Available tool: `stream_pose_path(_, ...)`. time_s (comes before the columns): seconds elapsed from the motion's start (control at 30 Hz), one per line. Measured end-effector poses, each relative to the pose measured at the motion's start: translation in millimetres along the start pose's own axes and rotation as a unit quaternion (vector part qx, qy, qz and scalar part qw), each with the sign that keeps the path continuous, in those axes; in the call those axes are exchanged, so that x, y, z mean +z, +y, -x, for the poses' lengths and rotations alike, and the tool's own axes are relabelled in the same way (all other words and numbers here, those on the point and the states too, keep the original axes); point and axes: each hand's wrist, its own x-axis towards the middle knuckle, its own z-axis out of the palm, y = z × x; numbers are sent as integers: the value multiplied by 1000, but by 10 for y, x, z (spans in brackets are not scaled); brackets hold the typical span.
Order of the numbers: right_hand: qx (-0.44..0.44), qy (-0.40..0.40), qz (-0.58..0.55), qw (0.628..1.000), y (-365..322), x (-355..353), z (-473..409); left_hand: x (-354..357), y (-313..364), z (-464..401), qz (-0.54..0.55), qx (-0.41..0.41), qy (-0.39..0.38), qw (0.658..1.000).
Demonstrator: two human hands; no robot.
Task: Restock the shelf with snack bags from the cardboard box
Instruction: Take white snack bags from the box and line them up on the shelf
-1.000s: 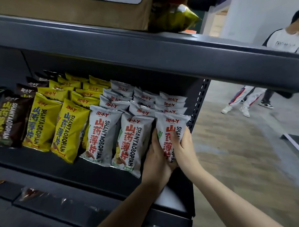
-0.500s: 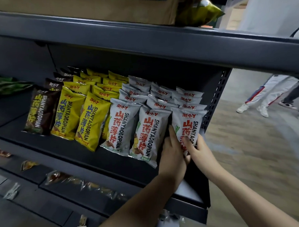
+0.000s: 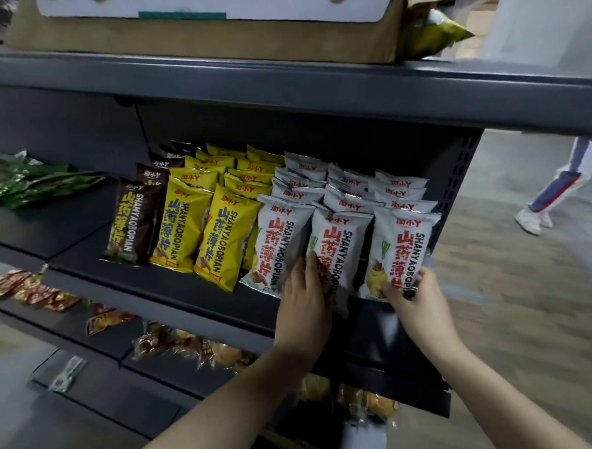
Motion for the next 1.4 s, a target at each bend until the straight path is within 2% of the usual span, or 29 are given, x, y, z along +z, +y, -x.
stream_pose_path(0.1,-18,21,62,998,19,136,-61,-7,-6,-23,13,-1,-16,1000)
stream_pose_path(0.27,1,41,107,993,-9,182,-14,-51,-19,-58,29,-10,-20,999)
stream_pose_path(0.33,-6,77,126,989,-86,155,119,-126,-79,-30,16,36,6,999)
stream_pose_path(0.37,-27,107,129,986,-143,141,212,-179,-130,-9,-3,74,36,997)
stream_pose_path(0.4,-83,137,135,978,-205,140,306,-230,-205,6,-28,100,66,992)
stream_pose_path(0.47,-231,165,188,940,-334,204,467,-313,-410,4,-66,83,112,988)
stream_pose_path(0.53,-302,121,239,915,-387,349,512,-388,-576,-16,-61,30,110,992)
stream_pose_path(0.63,-326,54,351,876,-440,596,468,-437,-651,-42,3,-14,32,999)
stream_pose_path(0.67,-326,47,392,859,-465,654,438,-436,-648,-59,8,-16,24,1000)
stream_pose_path(0.73,-311,45,429,847,-498,712,336,-425,-643,-119,14,-19,25,999)
stream_pose_path(0.87,-296,55,430,851,-499,721,174,-419,-661,-221,19,-41,28,999)
stream_pose_path(1.03,-324,81,456,825,-436,715,123,-492,-731,-221,17,-6,2,1000)
stream_pose_path(1.13,-323,95,456,824,-437,719,159,-574,-834,-127,7,16,-25,1000)
stream_pose_path(1.2,-327,117,426,836,-464,733,204,-674,-944,-44,-27,78,9,997)
stream_pose_path(1.27,-353,145,394,836,-529,770,247,-724,-1120,-21,-54,96,66,992)
stream_pose_path(1.33,-406,150,382,816,-636,857,283,-774,-1261,-74,-64,66,106,990)
stream_pose_path(1.4,-441,123,392,798,-764,987,309,-833,-1303,-158,-29,-8,94,995)
